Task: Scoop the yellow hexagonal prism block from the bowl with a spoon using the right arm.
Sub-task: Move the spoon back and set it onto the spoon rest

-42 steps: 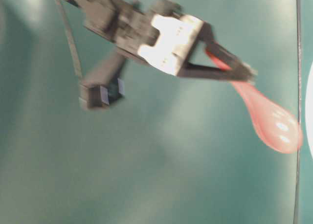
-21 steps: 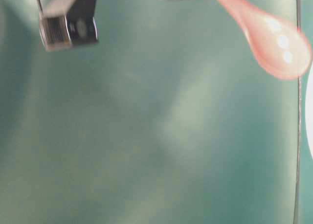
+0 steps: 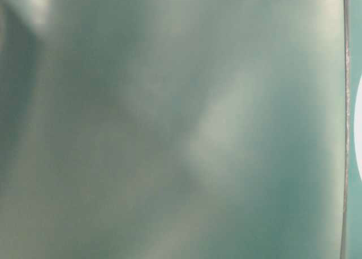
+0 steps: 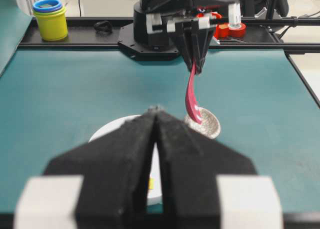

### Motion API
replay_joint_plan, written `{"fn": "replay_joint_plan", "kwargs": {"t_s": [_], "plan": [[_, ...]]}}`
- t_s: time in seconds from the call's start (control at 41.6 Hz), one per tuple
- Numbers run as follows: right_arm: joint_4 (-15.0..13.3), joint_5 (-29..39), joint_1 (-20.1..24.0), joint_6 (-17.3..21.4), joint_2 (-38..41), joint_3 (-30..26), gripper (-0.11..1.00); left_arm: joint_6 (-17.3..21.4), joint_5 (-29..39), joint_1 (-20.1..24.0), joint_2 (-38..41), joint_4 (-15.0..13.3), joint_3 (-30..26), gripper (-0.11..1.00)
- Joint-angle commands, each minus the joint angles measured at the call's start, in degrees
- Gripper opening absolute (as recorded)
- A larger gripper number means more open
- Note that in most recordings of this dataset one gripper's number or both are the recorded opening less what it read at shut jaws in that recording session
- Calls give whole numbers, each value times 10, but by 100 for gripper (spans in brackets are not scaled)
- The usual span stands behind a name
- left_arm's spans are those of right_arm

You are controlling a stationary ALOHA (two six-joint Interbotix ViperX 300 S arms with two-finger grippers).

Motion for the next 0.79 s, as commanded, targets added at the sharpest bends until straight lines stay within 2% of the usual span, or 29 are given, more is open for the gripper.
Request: {"fn": "replay_joint_plan", "kwargs": {"t_s": [0.0,0.12,0.649,0.721,0.769], "plan": [[0,-39,2,-2,-7,7,9,-1,-3,1,4,2,-12,0],[-1,-62,2,-2,-4,16,9,-1,-3,1,4,1,-12,0],[-2,-64,5,-3,13,11,10,-1,-3,1,4,1,-12,0],[-2,-63,5,-4,13,11,15,-1,-3,1,4,2,-12,0],[-1,-63,5,-4,12,11,24,-1,-3,1,4,2,-12,0]]}}
